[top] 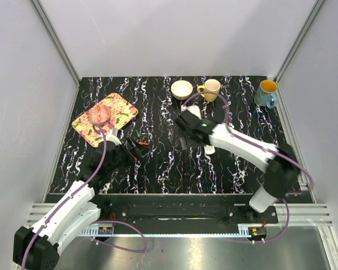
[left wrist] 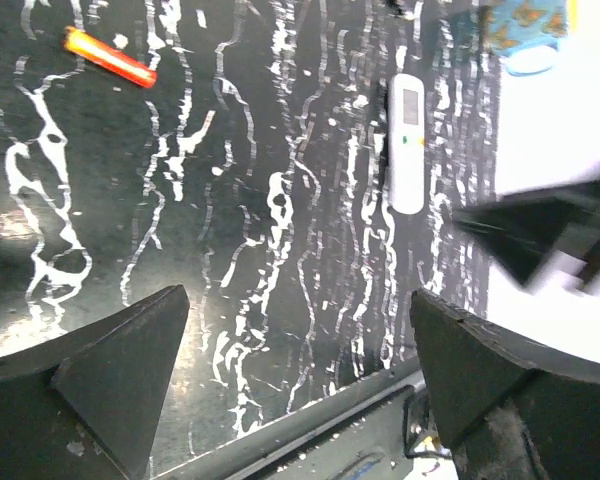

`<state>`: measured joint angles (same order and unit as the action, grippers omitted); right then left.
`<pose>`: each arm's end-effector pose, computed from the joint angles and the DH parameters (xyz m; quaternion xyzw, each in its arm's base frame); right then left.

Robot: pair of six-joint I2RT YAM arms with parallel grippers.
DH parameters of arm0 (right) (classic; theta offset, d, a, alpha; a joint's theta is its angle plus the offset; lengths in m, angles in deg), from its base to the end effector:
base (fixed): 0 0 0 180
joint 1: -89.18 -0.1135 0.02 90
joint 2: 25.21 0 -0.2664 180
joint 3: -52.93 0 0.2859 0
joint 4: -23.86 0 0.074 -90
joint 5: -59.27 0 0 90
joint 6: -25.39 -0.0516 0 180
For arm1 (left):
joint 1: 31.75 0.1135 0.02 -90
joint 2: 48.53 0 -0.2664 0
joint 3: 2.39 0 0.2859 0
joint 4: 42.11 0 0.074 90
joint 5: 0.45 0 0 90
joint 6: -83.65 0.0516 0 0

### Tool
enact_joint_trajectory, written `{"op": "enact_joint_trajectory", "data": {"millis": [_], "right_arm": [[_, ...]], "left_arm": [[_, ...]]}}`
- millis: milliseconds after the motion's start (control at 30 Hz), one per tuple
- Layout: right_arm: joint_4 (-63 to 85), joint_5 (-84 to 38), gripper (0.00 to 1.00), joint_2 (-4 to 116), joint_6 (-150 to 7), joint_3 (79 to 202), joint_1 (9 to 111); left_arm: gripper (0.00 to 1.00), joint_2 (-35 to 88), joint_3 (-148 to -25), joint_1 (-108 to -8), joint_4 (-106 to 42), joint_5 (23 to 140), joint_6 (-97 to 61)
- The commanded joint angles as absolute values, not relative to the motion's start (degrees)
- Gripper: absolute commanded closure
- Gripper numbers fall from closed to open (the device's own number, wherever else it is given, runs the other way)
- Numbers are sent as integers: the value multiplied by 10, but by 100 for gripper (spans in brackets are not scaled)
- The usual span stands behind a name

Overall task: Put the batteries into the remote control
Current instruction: Turn over the remote control at the center of the board, then reset both arms

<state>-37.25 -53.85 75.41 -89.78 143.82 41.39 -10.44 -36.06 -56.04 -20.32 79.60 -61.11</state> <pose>0.2775 0.2758 0.2123 -0.1568 0.9538 -0.0619 0.2486 0.1853 -0.0934 0.2007 -0.1781 0.8281 -0.3918 0.3592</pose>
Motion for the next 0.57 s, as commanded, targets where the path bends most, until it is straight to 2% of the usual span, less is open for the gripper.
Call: {"op": "enact_joint_trajectory", "data": {"millis": [0,133,267,533], "right_arm": [[-295,-564,18,534,-912,1355,428],[-220,-608,10,390,-901,1235,439],[-184,-619,9,293,-916,1144,450],[-122,-597,8,235,-926,1097,450]], "left_arm": [[1,-60,-425,-560,-128,879,-565],[1,-7,-470,-560,-84,911,-536],[1,29,-497,-559,-74,914,-515],[1,19,-492,-560,-114,899,-496]]}}
